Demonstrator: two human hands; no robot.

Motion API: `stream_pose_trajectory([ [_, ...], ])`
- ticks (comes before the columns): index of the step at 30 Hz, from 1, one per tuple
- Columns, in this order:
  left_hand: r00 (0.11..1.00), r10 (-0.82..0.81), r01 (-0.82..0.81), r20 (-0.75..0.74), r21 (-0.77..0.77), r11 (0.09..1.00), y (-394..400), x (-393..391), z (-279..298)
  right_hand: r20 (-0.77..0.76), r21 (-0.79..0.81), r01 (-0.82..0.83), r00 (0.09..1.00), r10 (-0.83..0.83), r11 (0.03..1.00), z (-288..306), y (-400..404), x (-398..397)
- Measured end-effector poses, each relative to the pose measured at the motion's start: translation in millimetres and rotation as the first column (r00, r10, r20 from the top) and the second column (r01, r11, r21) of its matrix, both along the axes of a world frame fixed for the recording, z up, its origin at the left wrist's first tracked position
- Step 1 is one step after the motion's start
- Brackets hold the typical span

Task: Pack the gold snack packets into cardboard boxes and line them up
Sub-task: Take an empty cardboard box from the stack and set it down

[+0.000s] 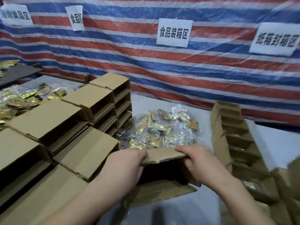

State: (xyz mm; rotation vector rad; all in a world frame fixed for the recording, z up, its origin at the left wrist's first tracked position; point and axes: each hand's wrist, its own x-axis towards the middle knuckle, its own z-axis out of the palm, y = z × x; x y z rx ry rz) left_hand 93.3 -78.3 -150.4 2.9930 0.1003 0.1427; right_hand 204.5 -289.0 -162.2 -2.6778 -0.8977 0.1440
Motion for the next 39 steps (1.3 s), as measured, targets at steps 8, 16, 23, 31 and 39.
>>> stream_pose_trajectory([
  [8, 0.979, -0.078, -0.029, -0.186, -0.516, 0.856, -52, 74, -96, -0.212, -0.131, 0.294, 0.925, -0.316, 0.947, -85, -84, 2],
  [16, 0.927, -0.055, -0.227, -0.372, -0.67, 0.707, -62, 74, -211, -0.461, -0.199, 0.4, 0.767, -0.445, 0.895, -193, -86, -23],
  [23, 0.925, 0.0, -0.295, -0.379, -0.72, 0.628, -51, 60, -260, -0.438, -0.13, 0.552, 0.713, -0.547, 0.824, -238, -63, -31],
  [31, 0.93, 0.017, -0.305, -0.368, -0.742, 0.596, -50, 49, -275, -0.323, -0.121, 0.552, 0.764, -0.558, 0.825, -258, -62, -43],
  [39, 0.933, 0.071, -0.33, -0.352, -0.762, 0.557, -49, 47, -281, -0.29, -0.16, 0.531, 0.78, -0.554, 0.832, -258, -56, -39],
])
